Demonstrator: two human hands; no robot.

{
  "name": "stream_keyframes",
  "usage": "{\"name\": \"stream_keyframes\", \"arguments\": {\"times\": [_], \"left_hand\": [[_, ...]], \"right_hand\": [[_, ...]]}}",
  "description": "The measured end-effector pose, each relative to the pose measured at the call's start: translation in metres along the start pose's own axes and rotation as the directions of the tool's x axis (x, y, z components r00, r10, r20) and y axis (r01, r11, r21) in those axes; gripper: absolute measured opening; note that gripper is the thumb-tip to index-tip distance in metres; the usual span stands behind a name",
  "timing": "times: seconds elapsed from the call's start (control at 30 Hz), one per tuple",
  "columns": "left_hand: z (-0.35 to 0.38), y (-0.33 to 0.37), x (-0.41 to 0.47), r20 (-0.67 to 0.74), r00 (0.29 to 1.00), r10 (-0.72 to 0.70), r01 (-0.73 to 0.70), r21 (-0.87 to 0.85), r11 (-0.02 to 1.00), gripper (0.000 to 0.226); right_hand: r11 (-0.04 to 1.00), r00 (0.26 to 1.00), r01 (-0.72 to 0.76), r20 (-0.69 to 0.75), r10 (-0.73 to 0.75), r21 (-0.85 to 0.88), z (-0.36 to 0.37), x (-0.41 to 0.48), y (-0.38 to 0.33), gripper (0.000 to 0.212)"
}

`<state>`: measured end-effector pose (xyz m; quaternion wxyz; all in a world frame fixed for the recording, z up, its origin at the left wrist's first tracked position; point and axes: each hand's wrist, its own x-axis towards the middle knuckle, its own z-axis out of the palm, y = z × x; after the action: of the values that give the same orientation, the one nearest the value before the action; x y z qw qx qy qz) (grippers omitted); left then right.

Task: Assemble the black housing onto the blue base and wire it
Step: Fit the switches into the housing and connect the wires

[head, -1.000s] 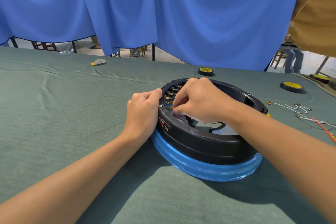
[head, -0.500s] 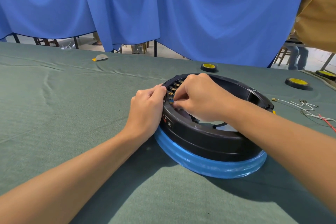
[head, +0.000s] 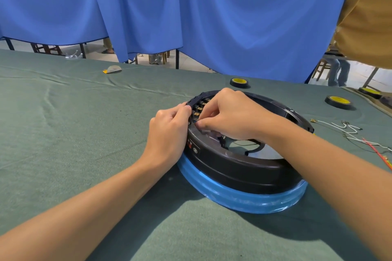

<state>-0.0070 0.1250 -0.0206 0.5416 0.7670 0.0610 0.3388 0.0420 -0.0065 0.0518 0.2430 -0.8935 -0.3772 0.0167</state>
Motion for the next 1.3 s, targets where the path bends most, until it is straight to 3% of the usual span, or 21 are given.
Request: {"name": "stream_keyframes", "arguments": {"times": [0.07, 0.13, 0.23, 0.33, 0.67, 1.07, 1.23, 1.3], "left_hand": [[0.0, 0.0, -0.001, -0.011, 1.0, 0.001, -0.001, 0.006, 1.0, 0.049], [0.001, -0.001, -0.001, -0.025, 1.0, 0.011, -0.01, 0.031, 0.999, 0.044], [0.001, 0.0, 0.0, -0.02, 1.0, 0.018, -0.017, 0.046, 0.999, 0.04], [0.001, 0.0, 0.0, -0.011, 1.0, 0.008, -0.007, 0.029, 1.0, 0.045], [0.0, -0.001, 0.0, -0.001, 1.0, 0.012, -0.012, 0.041, 0.999, 0.042], [-0.001, 0.002, 0.0, 0.018, 1.0, -0.013, 0.012, 0.053, 0.999, 0.048], [-0.001, 0.004, 0.001, 0.039, 0.996, -0.086, 0.087, -0.014, 0.996, 0.024], [0.0, 0.006, 0.003, 0.081, 0.986, -0.146, 0.152, -0.079, 0.985, 0.032]], "right_hand": [[1.0, 0.993, 0.021, -0.114, -0.019, 0.018, -0.006, 0.001, 0.007, 0.012], [0.995, 0.981, 0.04, -0.184, -0.055, -0.087, -0.009, 0.001, 0.012, 0.019], [0.953, 0.991, 0.084, -0.077, -0.111, -0.29, -0.009, 0.002, 0.012, 0.026], [0.925, 0.989, 0.139, 0.003, -0.147, -0.354, -0.007, 0.007, 0.011, 0.022], [0.848, 0.969, 0.208, -0.019, -0.248, -0.488, 0.003, 0.008, 0.017, 0.017], [0.922, 0.984, 0.145, -0.047, -0.174, -0.359, 0.004, 0.009, 0.011, 0.013], [0.984, 0.981, -0.048, -0.194, 0.014, -0.171, -0.027, 0.01, 0.028, 0.021], [0.979, 0.983, -0.088, -0.175, 0.056, -0.182, -0.034, 0.01, 0.036, 0.018]]}}
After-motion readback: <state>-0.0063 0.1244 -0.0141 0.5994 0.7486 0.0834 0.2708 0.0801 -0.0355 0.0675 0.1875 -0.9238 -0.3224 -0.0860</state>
